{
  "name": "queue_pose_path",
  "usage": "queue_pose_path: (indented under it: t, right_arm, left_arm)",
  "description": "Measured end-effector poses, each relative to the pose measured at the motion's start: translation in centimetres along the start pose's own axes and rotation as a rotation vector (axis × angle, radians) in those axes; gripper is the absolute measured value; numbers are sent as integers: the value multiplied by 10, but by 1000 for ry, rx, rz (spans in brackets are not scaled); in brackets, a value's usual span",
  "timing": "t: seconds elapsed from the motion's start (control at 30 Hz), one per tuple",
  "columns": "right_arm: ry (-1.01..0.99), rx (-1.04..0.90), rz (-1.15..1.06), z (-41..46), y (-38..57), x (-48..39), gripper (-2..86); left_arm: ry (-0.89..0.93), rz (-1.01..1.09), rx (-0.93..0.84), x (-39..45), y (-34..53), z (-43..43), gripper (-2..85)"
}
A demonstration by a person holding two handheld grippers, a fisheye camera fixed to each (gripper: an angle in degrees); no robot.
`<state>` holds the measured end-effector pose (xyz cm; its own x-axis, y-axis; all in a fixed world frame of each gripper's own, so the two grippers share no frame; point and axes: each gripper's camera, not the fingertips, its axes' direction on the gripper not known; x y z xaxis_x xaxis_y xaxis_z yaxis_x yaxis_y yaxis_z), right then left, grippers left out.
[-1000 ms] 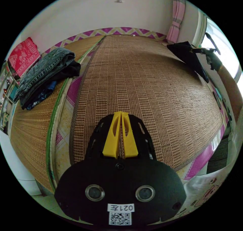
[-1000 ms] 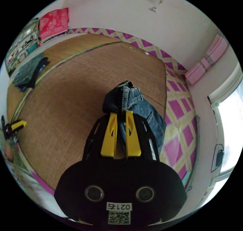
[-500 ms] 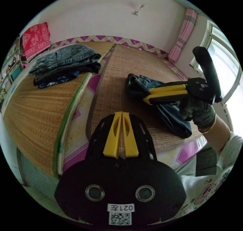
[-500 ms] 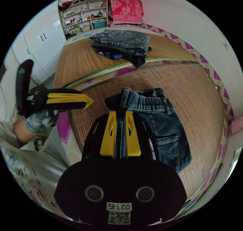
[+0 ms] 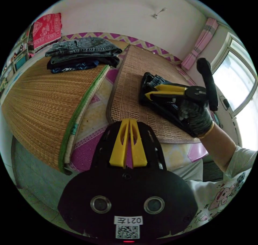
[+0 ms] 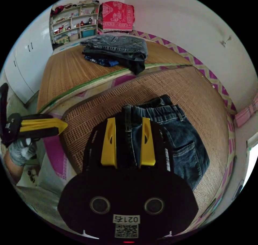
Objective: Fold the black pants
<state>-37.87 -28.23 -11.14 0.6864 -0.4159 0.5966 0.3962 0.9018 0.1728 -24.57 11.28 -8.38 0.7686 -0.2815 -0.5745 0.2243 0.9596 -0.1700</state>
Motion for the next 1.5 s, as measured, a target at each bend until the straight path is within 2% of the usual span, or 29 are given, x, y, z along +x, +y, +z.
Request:
queue_pose_path:
  t: [0.07,0.13,0.23,0.37,0.43,0.57,0.67,0.73,0.8,0.93,1.0,1.2,1.3,1.4,1.5]
  right_arm:
    - [2,30,71,-10,12,21,74]
    - [-217,117,223,-48,39,86,54]
    - [-320,285,383,-126,102,176,51]
    - [-306,482,554,-224,218,275,51]
    - [-230,558,678,-272,309,325,51]
    - [-205,576,922,-284,448,379,51]
    - [-257,489,1172,-241,547,412,50]
    - [-411,439,1326,-196,607,430,50]
    - [-459,477,1356,-188,628,436,49]
    - [-471,500,1251,-218,612,461,49]
    - [-466,500,1199,-235,597,477,49]
    - [-299,447,1004,-299,572,530,50]
    - [-216,407,1056,-300,610,550,50]
    - [-135,268,1137,-271,661,557,52]
    - [-156,158,1220,-235,710,549,60]
  left_arm:
    - [3,5,1,3,4,3,-10]
    - [6,13,0,5,8,4,-10]
    - [11,29,-1,11,12,9,-10]
    - [47,52,7,26,13,20,-10]
    - [67,68,10,37,12,26,-10]
    - [93,108,2,68,12,45,-10]
    - [118,134,-18,94,13,63,-10]
    - [125,155,-25,110,14,73,-10]
    - [127,174,-22,125,15,83,-10]
    - [70,165,-138,143,15,134,-10]
    - [112,155,-122,140,22,147,-10]
    - [108,163,-131,159,34,164,-10]
    - [51,198,-123,179,42,172,-10]
    - [54,195,-122,188,48,179,-10]
    - [91,173,-126,193,54,186,-9]
